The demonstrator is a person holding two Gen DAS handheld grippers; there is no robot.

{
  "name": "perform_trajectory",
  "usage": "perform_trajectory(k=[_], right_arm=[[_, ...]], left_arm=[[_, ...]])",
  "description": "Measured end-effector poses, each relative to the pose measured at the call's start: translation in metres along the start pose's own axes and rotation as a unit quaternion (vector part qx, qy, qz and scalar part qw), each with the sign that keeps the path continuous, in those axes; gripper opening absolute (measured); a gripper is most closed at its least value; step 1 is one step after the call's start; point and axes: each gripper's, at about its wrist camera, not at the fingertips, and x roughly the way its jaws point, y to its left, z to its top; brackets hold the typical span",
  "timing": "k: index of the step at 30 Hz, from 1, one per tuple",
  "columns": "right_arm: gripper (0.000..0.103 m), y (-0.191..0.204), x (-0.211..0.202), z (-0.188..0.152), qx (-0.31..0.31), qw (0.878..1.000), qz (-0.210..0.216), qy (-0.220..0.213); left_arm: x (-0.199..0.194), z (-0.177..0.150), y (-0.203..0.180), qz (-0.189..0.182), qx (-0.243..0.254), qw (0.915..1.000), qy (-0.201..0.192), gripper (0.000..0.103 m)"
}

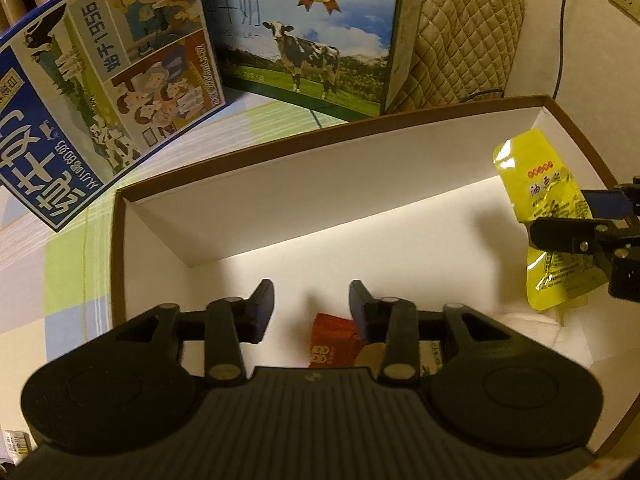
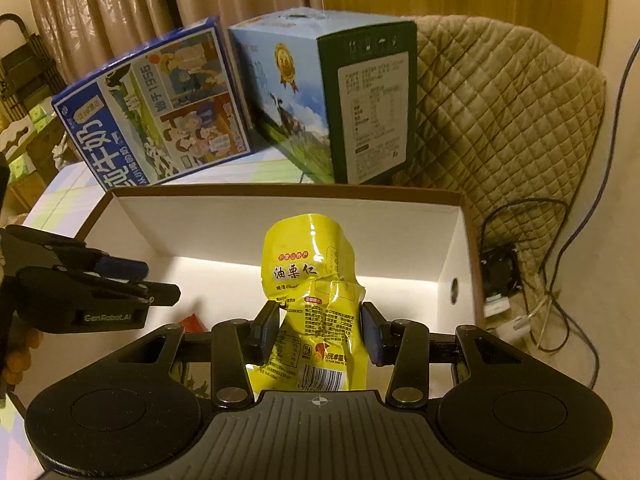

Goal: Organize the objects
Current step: 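Carry the snack bag and red candy into the brown box and open both tools, then withdraw both tools from the brown box back toward the item pile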

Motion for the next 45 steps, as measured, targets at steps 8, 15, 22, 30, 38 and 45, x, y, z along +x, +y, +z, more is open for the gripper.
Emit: perform_trajectory(k=[8,15,22,30,38,45], right_arm=[[0.049,0.003,0.012,0.001,0.011,1.0,0.012,-0.005],[0.057,0.003,-0.005,-0.002,0.022,1.0,0.012,-0.012],[0.06,0.004,-0.039,-0.02,0.047,0.998,0.02,-0.023],[0.061,0.01,-0.081,-0.041,0.081,0.995,0.025,-0.047],[0.061,0.025,-0.117,-0.058,0.098,0.993,0.03,-0.066],[0.061,0.043,-0.139,-0.072,0.108,0.99,0.036,-0.078]], left_arm=[[-0.01,-0.002,0.006,0.0,-0.001,0.9999,-0.013,0.063],[-0.034,-0.004,0.007,-0.013,-0.001,0.9994,-0.033,0.076],[-0.063,-0.014,0.009,-0.025,-0.008,0.9985,-0.048,0.085],[-0.107,-0.035,0.01,-0.032,-0.022,0.9967,-0.071,0.091],[-0.144,-0.065,0.017,-0.032,-0.044,0.9952,-0.082,0.092],[-0.169,-0.094,0.025,-0.034,-0.057,0.9944,-0.082,0.093]])
